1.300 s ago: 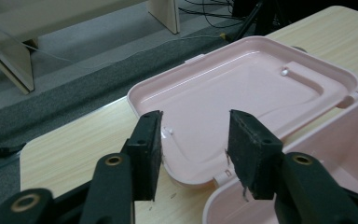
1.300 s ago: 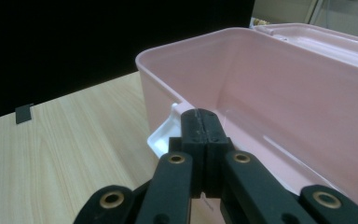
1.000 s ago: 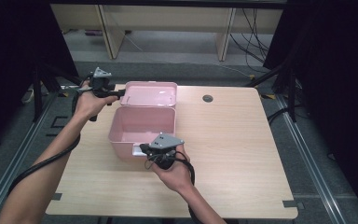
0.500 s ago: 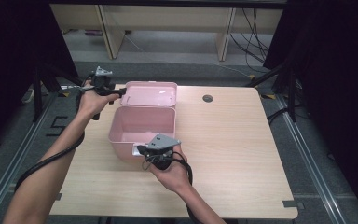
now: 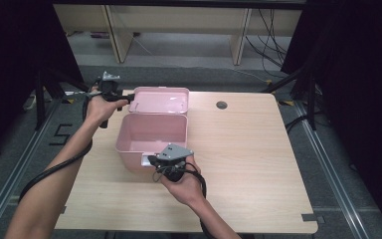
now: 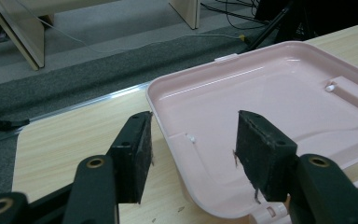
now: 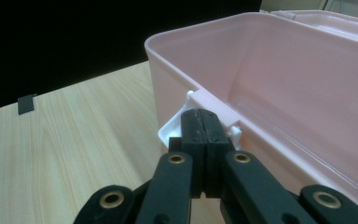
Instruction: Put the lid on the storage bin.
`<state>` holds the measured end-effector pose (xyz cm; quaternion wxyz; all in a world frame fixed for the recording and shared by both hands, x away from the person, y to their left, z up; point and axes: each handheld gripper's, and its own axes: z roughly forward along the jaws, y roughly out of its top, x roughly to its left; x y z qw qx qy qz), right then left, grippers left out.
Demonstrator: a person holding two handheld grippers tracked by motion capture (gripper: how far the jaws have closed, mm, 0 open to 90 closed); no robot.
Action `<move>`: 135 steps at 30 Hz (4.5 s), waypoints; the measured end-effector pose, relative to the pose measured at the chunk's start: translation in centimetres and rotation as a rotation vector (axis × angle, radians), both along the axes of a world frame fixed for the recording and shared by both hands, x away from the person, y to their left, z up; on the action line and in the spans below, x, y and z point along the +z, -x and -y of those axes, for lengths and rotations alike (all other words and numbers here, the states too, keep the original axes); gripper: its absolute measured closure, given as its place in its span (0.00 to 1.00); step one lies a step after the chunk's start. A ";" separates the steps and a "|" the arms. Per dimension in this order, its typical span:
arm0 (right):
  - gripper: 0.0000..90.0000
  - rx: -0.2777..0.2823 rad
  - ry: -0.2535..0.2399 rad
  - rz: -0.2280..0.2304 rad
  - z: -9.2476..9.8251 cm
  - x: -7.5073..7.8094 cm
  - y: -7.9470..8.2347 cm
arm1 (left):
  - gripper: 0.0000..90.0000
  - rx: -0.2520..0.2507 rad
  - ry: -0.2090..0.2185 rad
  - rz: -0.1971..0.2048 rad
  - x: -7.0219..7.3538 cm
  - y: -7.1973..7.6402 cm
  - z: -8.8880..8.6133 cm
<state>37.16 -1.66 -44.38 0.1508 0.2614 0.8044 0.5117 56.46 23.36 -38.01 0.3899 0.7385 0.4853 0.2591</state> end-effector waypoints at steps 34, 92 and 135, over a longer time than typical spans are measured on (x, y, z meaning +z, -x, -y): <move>1.00 0.004 0.032 0.006 -0.8 -0.6 -0.4 | 0.58 0.080 0.040 -0.087 -2.8 -4.2 0.2; 1.00 0.043 0.064 0.006 -0.5 -0.4 -0.8 | 0.94 0.220 0.030 -0.265 -3.2 -7.4 1.8; 1.00 0.026 0.072 -0.029 -0.7 -0.2 -0.6 | 0.96 0.246 0.105 -0.153 -1.6 -5.8 1.0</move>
